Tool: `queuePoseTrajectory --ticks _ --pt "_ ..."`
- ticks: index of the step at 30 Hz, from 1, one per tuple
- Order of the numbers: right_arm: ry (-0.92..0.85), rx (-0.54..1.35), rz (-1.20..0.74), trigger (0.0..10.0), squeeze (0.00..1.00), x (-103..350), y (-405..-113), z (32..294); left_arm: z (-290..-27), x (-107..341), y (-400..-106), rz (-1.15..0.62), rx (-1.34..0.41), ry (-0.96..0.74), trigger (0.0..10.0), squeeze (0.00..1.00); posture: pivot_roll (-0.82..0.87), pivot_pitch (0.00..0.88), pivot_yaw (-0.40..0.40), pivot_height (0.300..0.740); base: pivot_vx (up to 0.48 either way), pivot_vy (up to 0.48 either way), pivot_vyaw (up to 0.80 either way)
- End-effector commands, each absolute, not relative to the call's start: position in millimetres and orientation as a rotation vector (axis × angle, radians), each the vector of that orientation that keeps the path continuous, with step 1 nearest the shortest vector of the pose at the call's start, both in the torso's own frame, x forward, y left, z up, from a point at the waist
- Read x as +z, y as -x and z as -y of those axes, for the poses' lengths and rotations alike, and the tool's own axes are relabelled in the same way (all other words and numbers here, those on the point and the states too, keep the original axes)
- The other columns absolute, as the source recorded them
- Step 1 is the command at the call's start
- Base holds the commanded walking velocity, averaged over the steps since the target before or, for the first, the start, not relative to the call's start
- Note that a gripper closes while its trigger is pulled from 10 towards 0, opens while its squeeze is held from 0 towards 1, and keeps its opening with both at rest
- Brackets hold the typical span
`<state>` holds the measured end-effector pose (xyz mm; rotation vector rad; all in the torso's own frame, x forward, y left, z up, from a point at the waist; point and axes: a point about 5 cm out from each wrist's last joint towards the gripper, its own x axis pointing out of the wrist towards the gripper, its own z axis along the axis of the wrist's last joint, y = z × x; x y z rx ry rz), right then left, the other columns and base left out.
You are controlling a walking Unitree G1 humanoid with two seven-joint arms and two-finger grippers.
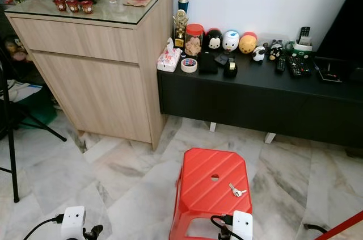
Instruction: Hang keys on a hook
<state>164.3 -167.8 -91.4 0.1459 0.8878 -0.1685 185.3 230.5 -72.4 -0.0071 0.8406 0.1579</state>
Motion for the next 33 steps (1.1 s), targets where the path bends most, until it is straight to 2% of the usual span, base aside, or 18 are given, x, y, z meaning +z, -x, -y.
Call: queuePoseTrajectory --ticks 1,23,33 --pt "-0.15 -0.188 -0.888 10.0 0.0 -91.7 -163.0 170.8 -229.2 -73.1 -184.5 -0.84 0.158 0.007 10.0 0.0 0.0 0.0 -0.047 0.74 0.27 0.0 0.0" --pt "-0.154 -0.19 -0.886 10.0 0.0 -91.5 -163.3 170.7 -226.4 -69.9 -191.1 -0.81 0.149 0.008 10.0 0.0 0.0 0.0 -0.046 0.74 0.318 0.0 0.0" --pt "-0.169 -0.205 -0.832 10.0 0.0 -88.8 -165.3 171.5 -226.7 -69.2 -191.7 -0.801 0.15 0.006 10.0 0.0 0.01 0.0 -0.047 0.74 0.0 0.0 0.0"
